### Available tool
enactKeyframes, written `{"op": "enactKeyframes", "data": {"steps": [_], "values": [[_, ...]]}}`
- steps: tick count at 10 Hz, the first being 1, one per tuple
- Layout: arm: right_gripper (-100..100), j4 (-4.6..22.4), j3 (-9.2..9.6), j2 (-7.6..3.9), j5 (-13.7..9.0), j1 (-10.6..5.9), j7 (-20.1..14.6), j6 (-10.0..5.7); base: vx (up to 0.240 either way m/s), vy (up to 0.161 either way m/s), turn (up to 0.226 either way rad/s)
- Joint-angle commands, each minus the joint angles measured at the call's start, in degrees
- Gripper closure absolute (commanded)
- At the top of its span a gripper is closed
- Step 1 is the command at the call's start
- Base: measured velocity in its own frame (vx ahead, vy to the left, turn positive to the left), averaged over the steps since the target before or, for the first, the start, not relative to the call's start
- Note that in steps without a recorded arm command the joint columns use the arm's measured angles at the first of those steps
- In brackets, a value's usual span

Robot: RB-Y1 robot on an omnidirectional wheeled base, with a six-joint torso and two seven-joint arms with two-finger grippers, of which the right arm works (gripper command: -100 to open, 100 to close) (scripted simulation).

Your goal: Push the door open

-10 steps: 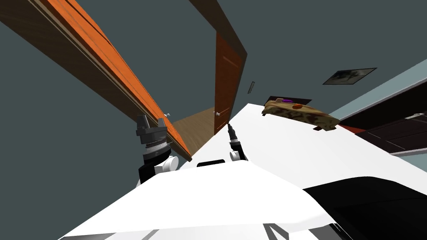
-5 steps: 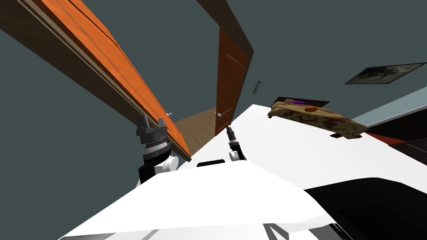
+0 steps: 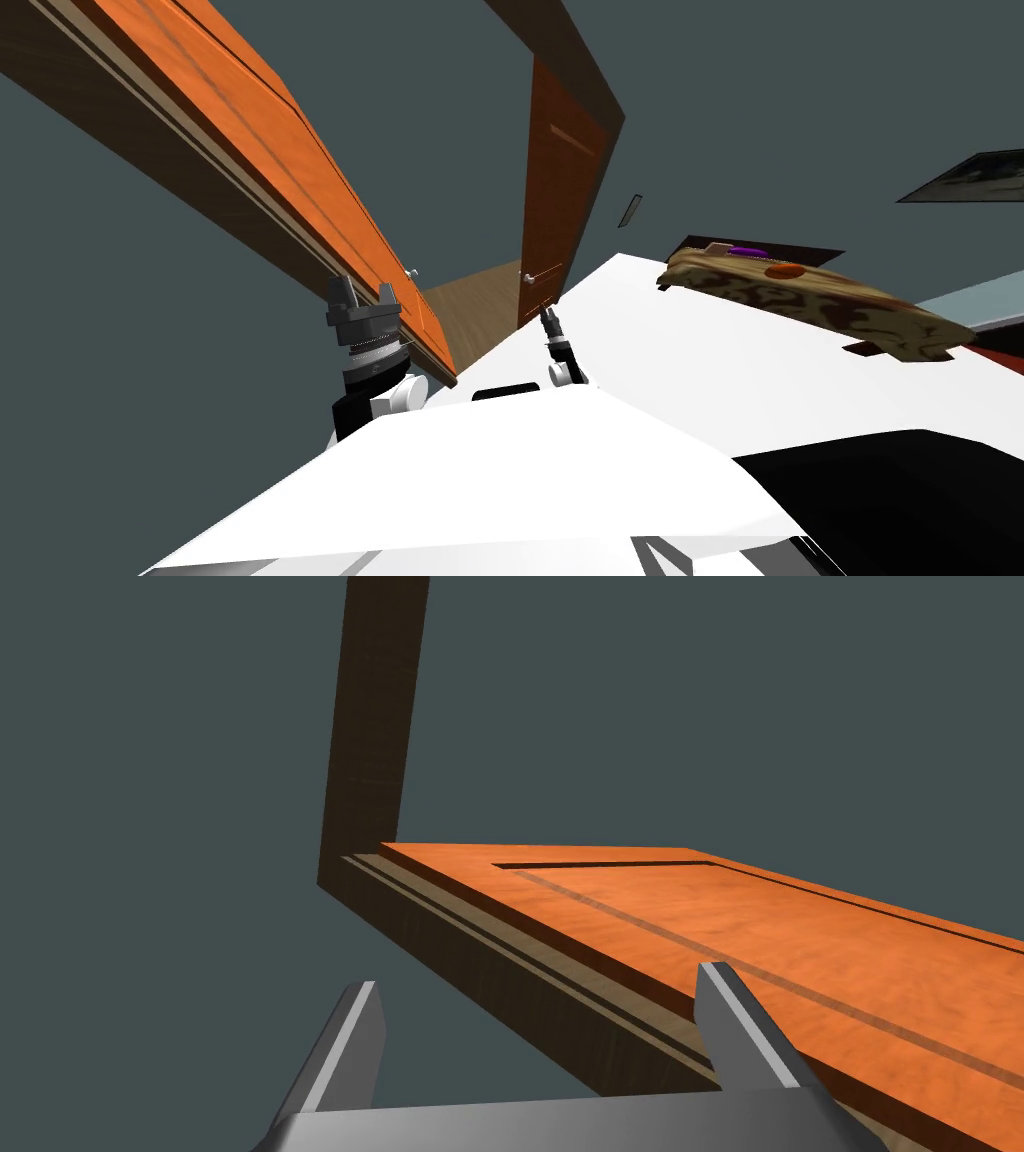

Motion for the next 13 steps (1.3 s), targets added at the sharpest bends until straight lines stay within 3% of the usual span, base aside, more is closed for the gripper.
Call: {"op": "enactKeyframes", "data": {"steps": [1,13], "values": [[-100,2.18,0.36,-0.18,-0.39,-0.9,2.07,-0.38,0.069,-0.112,0.148],[-100,17.4,2.59,-2.06,-3.49,-7.41,15.51,-2.69,0.053,-0.103,0.134]]}}
